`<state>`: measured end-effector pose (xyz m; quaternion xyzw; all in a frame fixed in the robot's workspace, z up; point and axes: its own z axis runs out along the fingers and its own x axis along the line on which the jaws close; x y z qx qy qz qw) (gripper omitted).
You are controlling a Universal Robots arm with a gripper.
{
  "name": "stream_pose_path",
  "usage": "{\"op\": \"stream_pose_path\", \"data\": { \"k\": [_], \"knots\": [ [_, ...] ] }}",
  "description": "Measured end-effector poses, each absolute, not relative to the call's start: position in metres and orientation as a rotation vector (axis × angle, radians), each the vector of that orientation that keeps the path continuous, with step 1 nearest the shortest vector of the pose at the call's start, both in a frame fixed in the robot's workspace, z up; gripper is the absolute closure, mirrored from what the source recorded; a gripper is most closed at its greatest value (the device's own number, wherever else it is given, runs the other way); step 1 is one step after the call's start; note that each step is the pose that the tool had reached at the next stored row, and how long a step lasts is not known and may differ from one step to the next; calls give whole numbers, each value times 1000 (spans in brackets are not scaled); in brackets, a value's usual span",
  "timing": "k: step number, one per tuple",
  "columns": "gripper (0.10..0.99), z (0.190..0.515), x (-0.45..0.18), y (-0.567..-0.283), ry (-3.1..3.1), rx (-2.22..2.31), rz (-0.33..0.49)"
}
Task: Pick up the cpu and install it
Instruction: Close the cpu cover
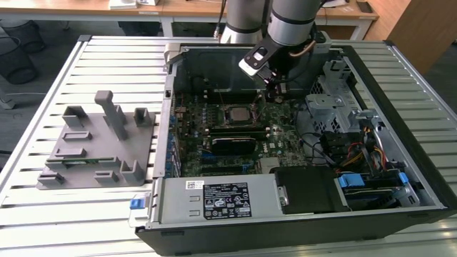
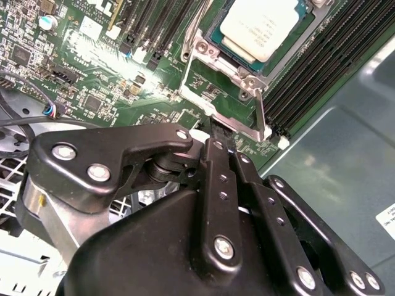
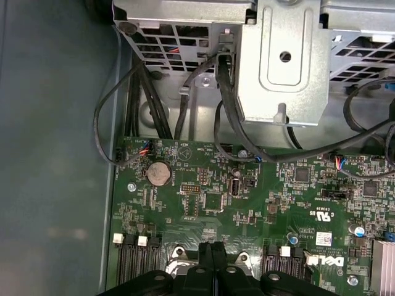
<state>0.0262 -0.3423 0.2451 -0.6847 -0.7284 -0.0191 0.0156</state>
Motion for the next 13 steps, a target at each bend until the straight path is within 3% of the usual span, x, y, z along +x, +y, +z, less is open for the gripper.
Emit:
{"op": "stream_pose_path", "data": {
  "k": [13],
  "knots": [
    [980,245,23,-342,-2266,-2130,-59]
  ]
}}
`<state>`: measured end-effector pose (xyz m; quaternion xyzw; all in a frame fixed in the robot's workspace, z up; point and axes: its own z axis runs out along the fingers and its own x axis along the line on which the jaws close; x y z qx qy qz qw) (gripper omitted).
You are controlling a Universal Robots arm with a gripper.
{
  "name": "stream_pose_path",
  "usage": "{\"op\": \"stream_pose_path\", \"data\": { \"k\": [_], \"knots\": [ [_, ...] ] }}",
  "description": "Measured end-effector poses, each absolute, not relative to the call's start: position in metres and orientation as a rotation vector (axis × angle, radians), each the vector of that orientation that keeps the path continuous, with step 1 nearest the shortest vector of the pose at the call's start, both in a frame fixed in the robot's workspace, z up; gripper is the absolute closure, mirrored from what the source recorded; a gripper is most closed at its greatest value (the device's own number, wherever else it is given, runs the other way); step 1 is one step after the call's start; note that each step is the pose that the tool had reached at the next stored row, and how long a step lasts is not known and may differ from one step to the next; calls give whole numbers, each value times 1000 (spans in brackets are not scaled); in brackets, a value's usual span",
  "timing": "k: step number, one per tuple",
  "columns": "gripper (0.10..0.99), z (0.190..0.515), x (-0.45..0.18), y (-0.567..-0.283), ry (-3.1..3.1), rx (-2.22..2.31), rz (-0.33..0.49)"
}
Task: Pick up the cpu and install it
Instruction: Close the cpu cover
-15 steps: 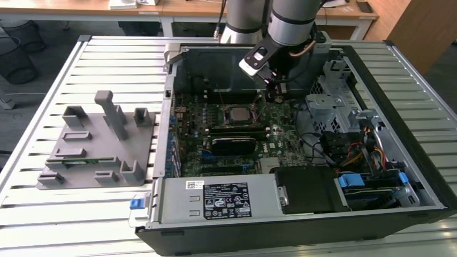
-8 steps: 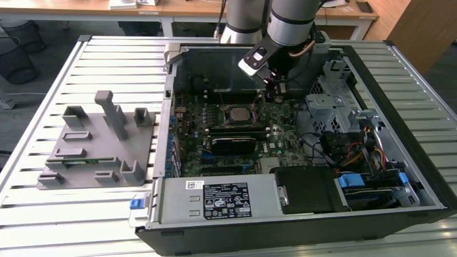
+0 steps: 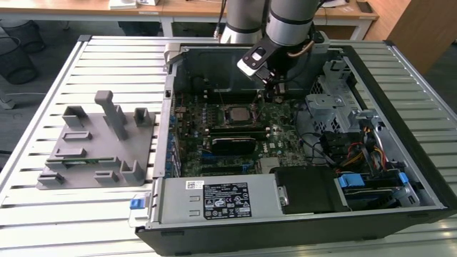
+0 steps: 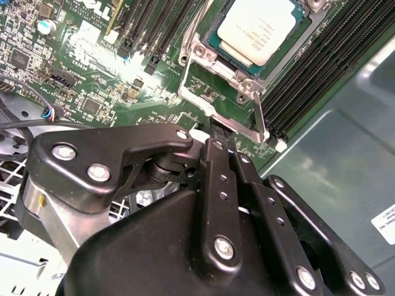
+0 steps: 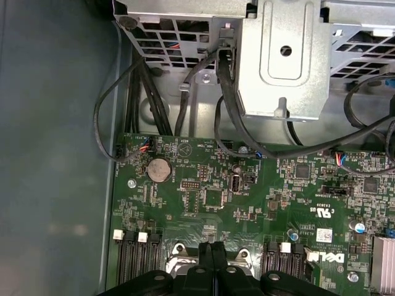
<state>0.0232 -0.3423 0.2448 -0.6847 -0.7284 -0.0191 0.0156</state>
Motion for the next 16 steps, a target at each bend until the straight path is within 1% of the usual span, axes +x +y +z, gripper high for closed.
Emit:
{"op": "stream_pose_path", "data": {
  "k": [16],
  "knots": [
    [980,241,5,-342,-2266,-2130,-60]
  ]
}}
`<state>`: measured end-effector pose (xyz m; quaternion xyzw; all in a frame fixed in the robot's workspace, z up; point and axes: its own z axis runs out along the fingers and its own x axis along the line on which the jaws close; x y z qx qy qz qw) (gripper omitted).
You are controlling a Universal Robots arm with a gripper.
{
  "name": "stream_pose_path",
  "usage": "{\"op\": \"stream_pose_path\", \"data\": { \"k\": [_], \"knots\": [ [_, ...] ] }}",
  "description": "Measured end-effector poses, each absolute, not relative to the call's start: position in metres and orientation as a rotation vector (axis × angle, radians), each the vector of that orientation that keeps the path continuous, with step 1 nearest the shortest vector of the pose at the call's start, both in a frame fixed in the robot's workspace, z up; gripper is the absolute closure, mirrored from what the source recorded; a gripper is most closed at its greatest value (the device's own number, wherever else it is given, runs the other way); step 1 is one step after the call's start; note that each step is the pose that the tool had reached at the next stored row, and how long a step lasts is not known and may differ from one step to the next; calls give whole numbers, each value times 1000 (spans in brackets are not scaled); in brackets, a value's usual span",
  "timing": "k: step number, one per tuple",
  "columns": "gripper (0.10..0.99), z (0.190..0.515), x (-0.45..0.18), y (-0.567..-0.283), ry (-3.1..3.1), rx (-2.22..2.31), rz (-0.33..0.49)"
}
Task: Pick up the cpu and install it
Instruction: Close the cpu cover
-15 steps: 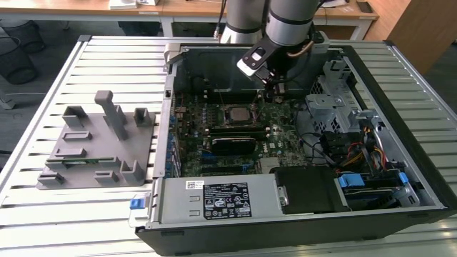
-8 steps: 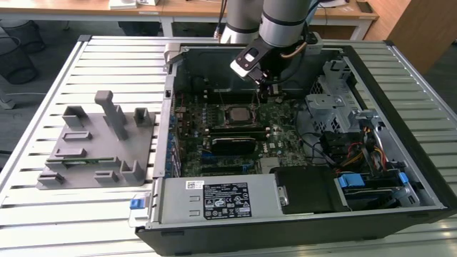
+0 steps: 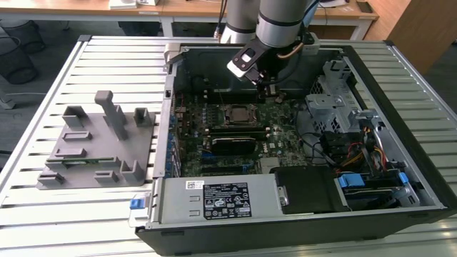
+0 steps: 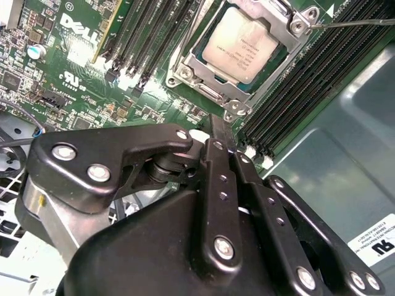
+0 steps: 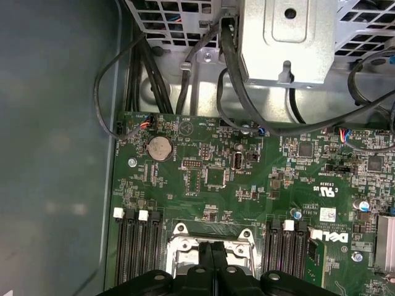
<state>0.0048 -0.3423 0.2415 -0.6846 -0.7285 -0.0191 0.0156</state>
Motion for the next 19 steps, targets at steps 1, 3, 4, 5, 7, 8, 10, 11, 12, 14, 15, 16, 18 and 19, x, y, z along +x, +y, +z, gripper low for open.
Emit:
{"op": "stream_pose_path", "data": {
  "k": [1,3,4,5,7,8,10,11,12,14,15,16,18,19],
  "knots": [
    [980,241,5,-342,-2266,-2130,-60],
    [980,241,4,-342,-2266,-2130,-59],
    [980,241,4,-342,-2266,-2130,-60],
    [980,241,4,-342,-2266,-2130,-60],
    [980,241,3,-342,-2266,-2130,-60],
    [980,241,2,-342,-2266,-2130,-60],
    [980,241,0,-342,-2266,-2130,-60],
    [980,241,-1,-342,-2266,-2130,-60],
    [980,241,-3,-342,-2266,-2130,-59],
    [980,241,-7,-342,-2266,-2130,-60],
    [980,240,-10,-343,-2266,-2130,-60],
    [980,240,-14,-343,-2266,-2130,-60],
    [980,240,-20,-343,-2266,-2130,-60],
    [980,240,-24,-343,-2266,-2130,-60]
  ]
}}
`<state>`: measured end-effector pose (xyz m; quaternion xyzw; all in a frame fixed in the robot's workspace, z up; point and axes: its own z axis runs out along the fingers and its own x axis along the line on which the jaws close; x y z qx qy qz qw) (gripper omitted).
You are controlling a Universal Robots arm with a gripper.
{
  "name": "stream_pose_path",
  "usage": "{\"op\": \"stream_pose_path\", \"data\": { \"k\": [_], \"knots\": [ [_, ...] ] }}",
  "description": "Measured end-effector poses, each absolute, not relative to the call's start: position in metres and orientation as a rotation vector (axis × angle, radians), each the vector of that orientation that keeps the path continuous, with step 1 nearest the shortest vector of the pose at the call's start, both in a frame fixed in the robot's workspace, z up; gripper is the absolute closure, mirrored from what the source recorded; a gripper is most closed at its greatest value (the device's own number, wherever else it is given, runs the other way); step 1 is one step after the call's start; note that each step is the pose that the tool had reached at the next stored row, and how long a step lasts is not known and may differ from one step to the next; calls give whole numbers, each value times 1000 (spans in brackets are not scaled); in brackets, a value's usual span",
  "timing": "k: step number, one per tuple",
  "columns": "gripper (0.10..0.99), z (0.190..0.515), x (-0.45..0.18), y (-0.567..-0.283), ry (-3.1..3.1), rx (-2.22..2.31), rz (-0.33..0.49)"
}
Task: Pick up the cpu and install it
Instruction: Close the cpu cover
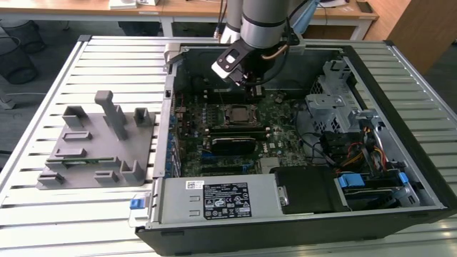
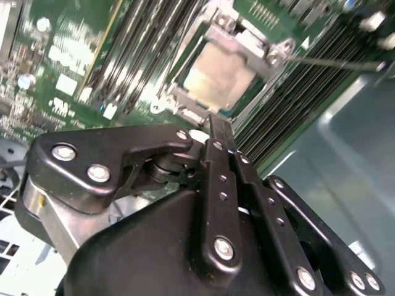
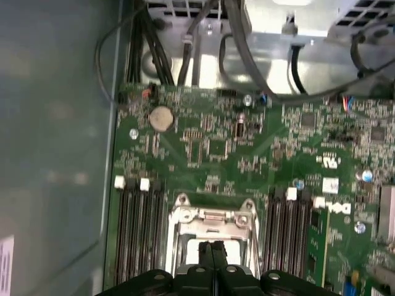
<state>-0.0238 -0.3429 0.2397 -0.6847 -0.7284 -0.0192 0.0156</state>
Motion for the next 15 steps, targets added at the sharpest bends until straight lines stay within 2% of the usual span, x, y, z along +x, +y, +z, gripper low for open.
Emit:
{"op": "stream_pose_path", "data": {
  "k": [15],
  "knots": [
    [980,227,-57,-343,-2285,-2111,-57]
  ]
}}
